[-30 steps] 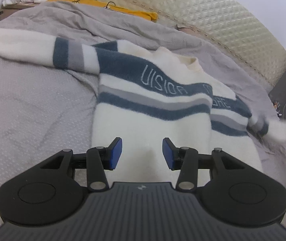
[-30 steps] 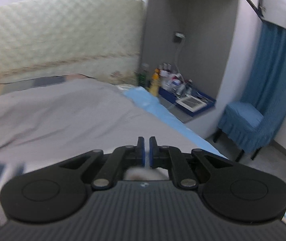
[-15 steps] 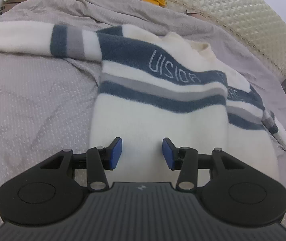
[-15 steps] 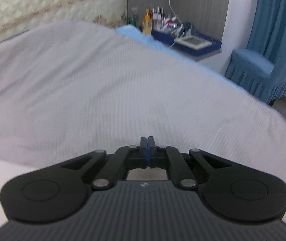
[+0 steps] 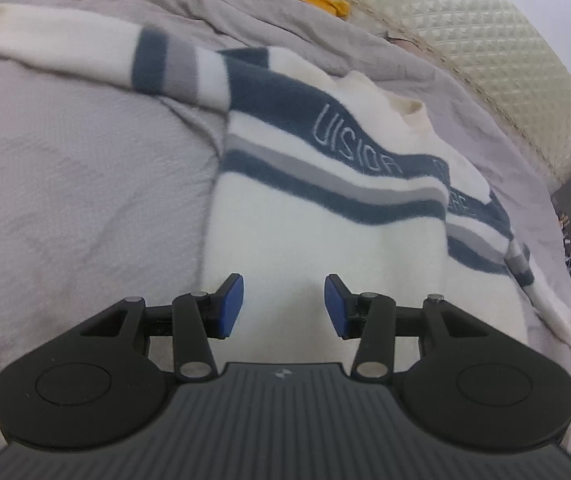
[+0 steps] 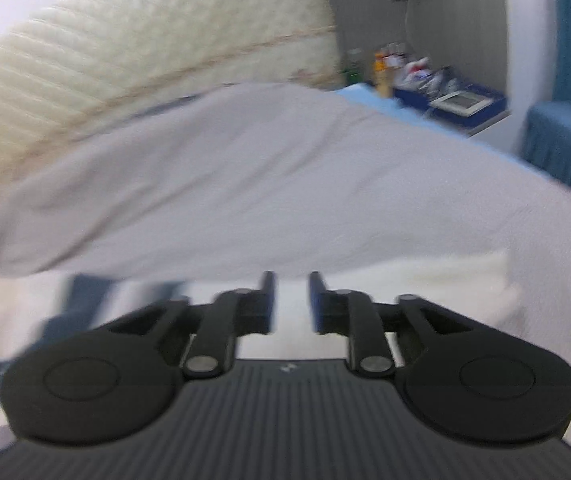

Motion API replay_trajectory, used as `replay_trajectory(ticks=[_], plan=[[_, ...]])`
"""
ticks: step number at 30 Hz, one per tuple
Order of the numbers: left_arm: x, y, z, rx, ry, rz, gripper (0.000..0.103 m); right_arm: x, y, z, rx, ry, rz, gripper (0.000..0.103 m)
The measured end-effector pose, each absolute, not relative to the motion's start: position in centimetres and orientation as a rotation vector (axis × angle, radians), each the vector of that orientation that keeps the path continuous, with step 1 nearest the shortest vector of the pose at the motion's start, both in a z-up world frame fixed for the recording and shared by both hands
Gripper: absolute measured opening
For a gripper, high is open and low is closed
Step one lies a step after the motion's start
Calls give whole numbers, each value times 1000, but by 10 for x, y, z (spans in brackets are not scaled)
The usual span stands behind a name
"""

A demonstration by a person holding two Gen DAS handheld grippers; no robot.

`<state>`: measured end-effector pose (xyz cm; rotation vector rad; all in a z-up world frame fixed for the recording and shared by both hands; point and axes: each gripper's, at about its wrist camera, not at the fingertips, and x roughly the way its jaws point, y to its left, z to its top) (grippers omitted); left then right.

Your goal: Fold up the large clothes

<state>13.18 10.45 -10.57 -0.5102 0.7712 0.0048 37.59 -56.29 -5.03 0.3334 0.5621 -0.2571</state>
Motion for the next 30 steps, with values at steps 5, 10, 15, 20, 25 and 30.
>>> replay_trajectory(ticks=[5, 10, 15, 20, 25, 30], plan=[[106, 121, -95, -594, 714, 6, 52, 326, -491, -14, 334, 543, -91, 47], [88, 133, -84, -648, 686, -8, 52, 279, -428, -5, 444, 583, 26, 47], [74, 133, -82, -678, 710, -41, 52, 238, -384, -23, 581, 688, 70, 47], [71, 133, -92, -726, 770, -73, 52, 212, -374, -65, 701, 823, 52, 50], [76, 127, -105, -736, 837, -77, 52, 197, -378, -108, 758, 924, 18, 53], [77, 126, -108, -745, 825, -76, 52, 195, -375, -134, 802, 957, 24, 52]])
